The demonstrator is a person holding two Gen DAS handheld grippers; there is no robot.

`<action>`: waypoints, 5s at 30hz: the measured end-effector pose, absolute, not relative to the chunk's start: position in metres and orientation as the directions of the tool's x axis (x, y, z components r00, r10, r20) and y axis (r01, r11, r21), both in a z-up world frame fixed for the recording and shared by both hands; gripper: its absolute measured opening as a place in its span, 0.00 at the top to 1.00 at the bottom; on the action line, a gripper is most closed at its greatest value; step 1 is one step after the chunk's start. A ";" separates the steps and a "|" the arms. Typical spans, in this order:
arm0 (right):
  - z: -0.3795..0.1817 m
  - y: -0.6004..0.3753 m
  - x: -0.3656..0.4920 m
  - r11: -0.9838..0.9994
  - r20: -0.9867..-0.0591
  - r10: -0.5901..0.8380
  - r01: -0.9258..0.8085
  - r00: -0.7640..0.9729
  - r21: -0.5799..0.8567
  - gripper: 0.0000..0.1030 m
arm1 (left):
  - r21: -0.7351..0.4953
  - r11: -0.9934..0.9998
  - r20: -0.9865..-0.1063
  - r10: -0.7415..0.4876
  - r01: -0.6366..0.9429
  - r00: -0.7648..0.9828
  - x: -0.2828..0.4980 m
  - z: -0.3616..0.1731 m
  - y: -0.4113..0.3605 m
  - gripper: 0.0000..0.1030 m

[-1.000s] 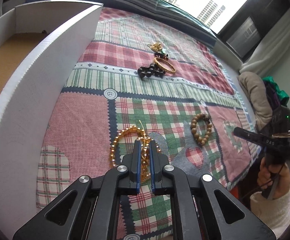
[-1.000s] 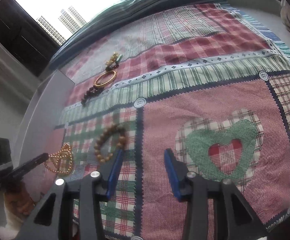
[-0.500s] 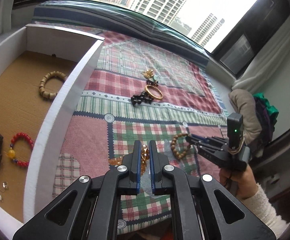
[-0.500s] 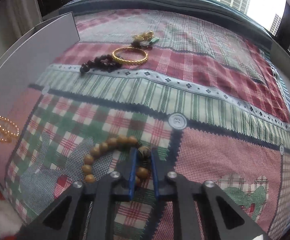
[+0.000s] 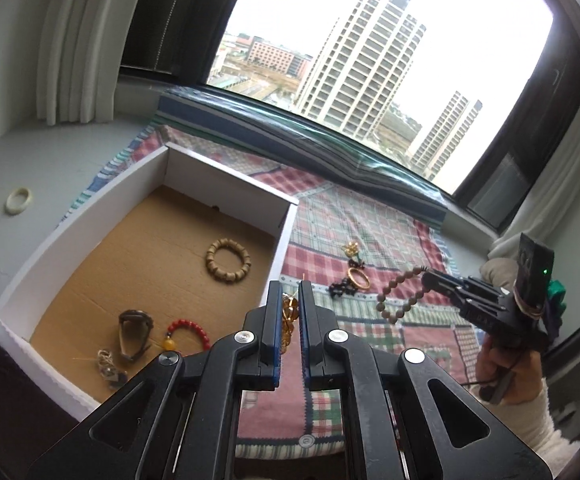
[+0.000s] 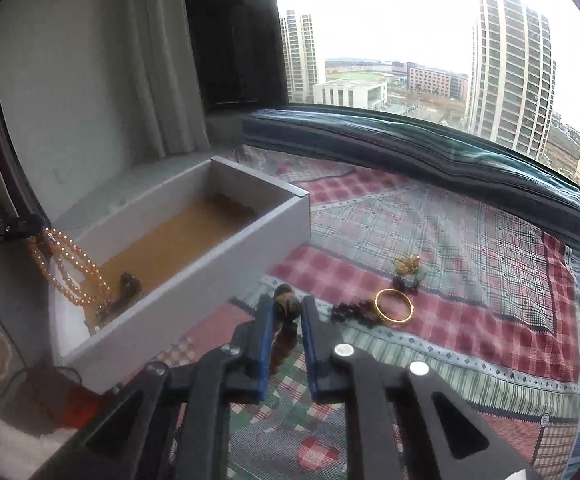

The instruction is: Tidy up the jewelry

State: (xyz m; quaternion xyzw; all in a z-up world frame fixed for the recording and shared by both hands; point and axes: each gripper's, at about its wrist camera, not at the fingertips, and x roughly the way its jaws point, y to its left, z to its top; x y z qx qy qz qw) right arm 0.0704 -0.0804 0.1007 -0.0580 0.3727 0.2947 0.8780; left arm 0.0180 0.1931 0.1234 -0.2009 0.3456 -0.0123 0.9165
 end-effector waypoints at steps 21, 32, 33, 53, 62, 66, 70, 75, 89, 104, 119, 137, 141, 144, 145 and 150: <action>0.001 0.168 0.138 0.676 -0.810 0.531 -0.701 0.248 0.228 0.83 | -0.340 0.865 -0.808 -0.069 -0.368 0.585 0.121 -0.016 0.280 0.59; 0.023 0.052 0.097 0.807 -0.741 0.439 -0.585 0.509 0.077 0.40 | -0.237 0.952 -0.737 -0.046 -0.194 0.674 0.081 0.024 0.177 0.12; 0.017 0.034 0.091 0.826 -0.741 0.409 -0.561 0.532 0.054 0.40 | -0.237 0.957 -0.734 -0.064 -0.167 0.676 0.079 0.025 0.164 0.11; -0.107 -0.256 0.077 0.993 -0.806 -0.122 0.070 0.579 -0.100 0.32 | -0.048 0.997 -0.838 -0.077 0.067 0.540 0.161 -0.095 -0.048 0.08; -0.114 -0.265 0.074 0.996 -0.804 -0.075 0.084 0.590 -0.032 0.28 | 0.031 0.999 -0.847 0.009 0.032 0.531 0.204 -0.131 -0.055 0.00; -0.114 -0.265 0.074 0.996 -0.804 -0.074 0.084 0.590 -0.031 0.27 | 0.001 1.000 -0.820 -0.004 0.010 0.572 0.211 -0.133 -0.049 0.00; -0.114 -0.264 0.074 0.996 -0.804 -0.075 0.084 0.590 -0.032 0.27 | -0.002 1.000 -0.817 -0.005 0.006 0.576 0.211 -0.132 -0.048 0.00; -0.113 -0.265 0.074 0.996 -0.804 -0.074 0.084 0.590 -0.031 0.27 | 0.000 1.000 -0.818 -0.004 0.007 0.576 0.211 -0.132 -0.049 0.00; -0.113 -0.265 0.074 0.996 -0.805 -0.075 0.085 0.589 -0.031 0.27 | 0.000 1.000 -0.818 -0.004 0.007 0.575 0.211 -0.133 -0.050 0.00; -0.113 -0.265 0.074 0.996 -0.805 -0.074 0.084 0.588 -0.030 0.27 | 0.000 1.000 -0.818 -0.004 0.008 0.575 0.212 -0.133 -0.049 0.00; -0.112 -0.265 0.074 0.996 -0.806 -0.074 0.084 0.588 -0.030 0.27 | 0.000 1.000 -0.818 -0.005 0.008 0.575 0.212 -0.133 -0.049 0.00; -0.112 -0.266 0.074 0.996 -0.806 -0.073 0.084 0.587 -0.029 0.27 | 0.000 1.000 -0.819 -0.005 0.008 0.574 0.211 -0.132 -0.050 0.00; -0.112 -0.266 0.074 0.996 -0.806 -0.073 0.084 0.587 -0.029 0.27 | 0.000 1.000 -0.819 -0.005 0.009 0.574 0.212 -0.132 -0.049 0.00; -0.112 -0.266 0.074 0.996 -0.806 -0.073 0.084 0.587 -0.029 0.27 | 0.000 1.000 -0.819 -0.005 0.009 0.574 0.212 -0.132 -0.049 0.00; -0.112 -0.265 0.074 0.996 -0.806 -0.073 0.084 0.587 -0.029 0.27 | 0.000 1.000 -0.819 -0.005 0.009 0.574 0.212 -0.133 -0.049 0.00; -0.112 -0.266 0.074 0.996 -0.807 -0.072 0.083 0.587 -0.029 0.27 | 0.000 1.000 -0.819 -0.005 0.009 0.574 0.212 -0.133 -0.049 0.00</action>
